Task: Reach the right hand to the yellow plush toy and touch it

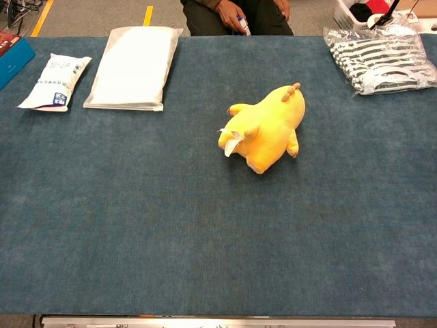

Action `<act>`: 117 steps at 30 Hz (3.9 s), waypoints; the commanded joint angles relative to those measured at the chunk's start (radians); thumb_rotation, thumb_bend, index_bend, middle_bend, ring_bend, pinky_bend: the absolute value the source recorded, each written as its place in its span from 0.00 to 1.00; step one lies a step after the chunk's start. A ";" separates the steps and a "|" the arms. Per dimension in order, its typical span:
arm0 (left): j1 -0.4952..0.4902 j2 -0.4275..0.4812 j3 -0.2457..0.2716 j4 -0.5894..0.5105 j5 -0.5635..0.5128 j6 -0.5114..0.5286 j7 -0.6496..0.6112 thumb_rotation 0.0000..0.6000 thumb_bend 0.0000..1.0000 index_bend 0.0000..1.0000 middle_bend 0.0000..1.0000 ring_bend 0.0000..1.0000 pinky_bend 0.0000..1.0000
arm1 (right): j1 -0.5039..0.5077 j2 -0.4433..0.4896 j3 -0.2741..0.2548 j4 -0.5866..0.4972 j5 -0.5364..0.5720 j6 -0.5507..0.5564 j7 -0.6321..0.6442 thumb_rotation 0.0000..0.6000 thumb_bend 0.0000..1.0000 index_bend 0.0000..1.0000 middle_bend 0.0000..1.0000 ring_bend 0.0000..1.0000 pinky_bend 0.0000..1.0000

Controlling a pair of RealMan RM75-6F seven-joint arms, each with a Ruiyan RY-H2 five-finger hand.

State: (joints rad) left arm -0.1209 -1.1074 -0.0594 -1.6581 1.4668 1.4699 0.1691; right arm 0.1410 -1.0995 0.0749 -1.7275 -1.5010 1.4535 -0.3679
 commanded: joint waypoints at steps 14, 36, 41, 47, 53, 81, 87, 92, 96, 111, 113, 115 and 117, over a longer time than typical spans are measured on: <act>0.007 0.005 0.001 -0.007 -0.008 0.006 0.006 1.00 0.38 0.49 0.48 0.36 0.42 | 0.033 0.021 0.013 -0.019 0.009 -0.047 0.019 1.00 0.28 0.34 0.42 0.31 0.26; 0.038 0.026 0.004 -0.008 -0.029 0.033 -0.004 1.00 0.38 0.49 0.48 0.36 0.42 | 0.405 -0.032 0.075 -0.028 0.226 -0.627 0.036 1.00 0.28 0.00 0.08 0.00 0.04; 0.042 0.032 0.003 -0.012 -0.034 0.034 -0.006 1.00 0.38 0.49 0.48 0.36 0.42 | 0.468 -0.098 0.081 0.030 0.237 -0.681 0.056 1.00 0.28 0.00 0.07 0.00 0.00; 0.047 0.040 0.002 -0.022 -0.034 0.038 -0.016 1.00 0.38 0.49 0.48 0.36 0.42 | 0.511 -0.165 0.082 0.092 0.244 -0.697 0.090 0.98 0.28 0.00 0.07 0.00 0.00; 0.049 0.049 0.002 -0.032 -0.034 0.036 -0.025 1.00 0.38 0.49 0.48 0.36 0.42 | 0.535 -0.198 0.078 0.134 0.258 -0.713 0.137 0.98 0.28 0.00 0.07 0.00 0.00; 0.045 0.046 0.003 -0.040 -0.030 0.023 -0.014 1.00 0.38 0.49 0.48 0.36 0.42 | 0.559 -0.183 0.023 0.135 0.250 -0.713 0.245 0.96 0.28 0.00 0.07 0.00 0.00; 0.044 0.047 0.006 -0.042 -0.033 0.015 -0.008 1.00 0.38 0.49 0.48 0.36 0.42 | 0.563 -0.215 -0.001 0.166 0.260 -0.735 0.251 0.96 0.28 0.00 0.07 0.00 0.00; 0.041 0.046 0.003 -0.044 -0.032 0.014 -0.013 1.00 0.38 0.49 0.48 0.36 0.42 | 0.563 -0.207 0.001 0.158 0.249 -0.718 0.255 0.97 0.28 0.00 0.08 0.00 0.00; 0.036 0.044 0.003 -0.041 -0.036 0.003 -0.013 1.00 0.38 0.49 0.48 0.36 0.42 | 0.553 -0.175 0.019 0.126 0.226 -0.662 0.260 0.97 0.28 0.00 0.08 0.00 0.00; 0.013 0.015 -0.003 -0.001 -0.030 -0.018 -0.018 1.00 0.38 0.49 0.48 0.36 0.42 | 0.304 -0.040 -0.036 -0.012 0.213 -0.227 0.033 0.97 0.28 0.00 0.16 0.00 0.00; 0.009 0.005 -0.004 0.015 -0.027 -0.017 -0.011 1.00 0.38 0.49 0.48 0.36 0.42 | 0.255 -0.022 -0.047 -0.033 0.206 -0.150 -0.002 0.97 0.28 0.00 0.18 0.00 0.00; 0.006 -0.004 -0.006 0.023 -0.024 -0.017 -0.011 1.00 0.38 0.49 0.48 0.36 0.42 | 0.218 -0.003 -0.056 -0.052 0.199 -0.100 -0.009 0.97 0.28 0.00 0.19 0.00 0.00; 0.004 -0.016 -0.007 0.033 -0.016 -0.012 -0.016 1.00 0.38 0.49 0.48 0.36 0.42 | 0.181 0.018 -0.066 -0.066 0.191 -0.058 -0.013 0.98 0.28 0.00 0.20 0.01 0.00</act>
State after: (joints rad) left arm -0.1154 -1.1191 -0.0657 -1.6294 1.4472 1.4558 0.1553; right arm 0.3779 -1.1173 0.0301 -1.7614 -1.3014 1.3362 -0.3500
